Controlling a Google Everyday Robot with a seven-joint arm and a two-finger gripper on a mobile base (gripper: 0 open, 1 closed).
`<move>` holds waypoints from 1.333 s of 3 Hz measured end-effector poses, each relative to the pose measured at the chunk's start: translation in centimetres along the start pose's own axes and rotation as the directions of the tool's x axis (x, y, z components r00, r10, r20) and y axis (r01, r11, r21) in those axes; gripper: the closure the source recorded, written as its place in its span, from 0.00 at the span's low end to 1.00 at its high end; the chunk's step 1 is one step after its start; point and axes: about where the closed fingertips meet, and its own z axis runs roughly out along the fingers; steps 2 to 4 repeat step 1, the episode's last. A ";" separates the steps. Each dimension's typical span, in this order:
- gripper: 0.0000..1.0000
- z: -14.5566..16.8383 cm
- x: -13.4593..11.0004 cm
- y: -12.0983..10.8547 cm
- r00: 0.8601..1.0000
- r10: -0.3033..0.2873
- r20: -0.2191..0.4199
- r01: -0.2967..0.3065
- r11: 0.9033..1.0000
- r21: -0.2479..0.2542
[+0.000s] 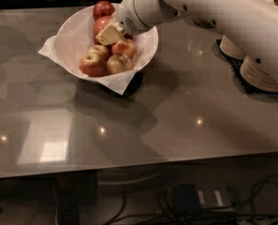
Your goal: Pick apple from white bowl
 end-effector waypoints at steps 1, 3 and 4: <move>1.00 -2.4 -0.9 -0.3 0.999 -0.027 0.029 0.029 0.999 -0.045; 1.00 -2.4 -0.9 -0.3 0.999 -0.027 0.029 0.029 0.999 -0.045; 1.00 -2.4 -0.9 -0.3 0.999 -0.027 0.029 0.029 0.999 -0.045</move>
Offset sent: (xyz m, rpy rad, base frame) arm 0.0000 0.0000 0.0000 0.0000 0.0000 0.0000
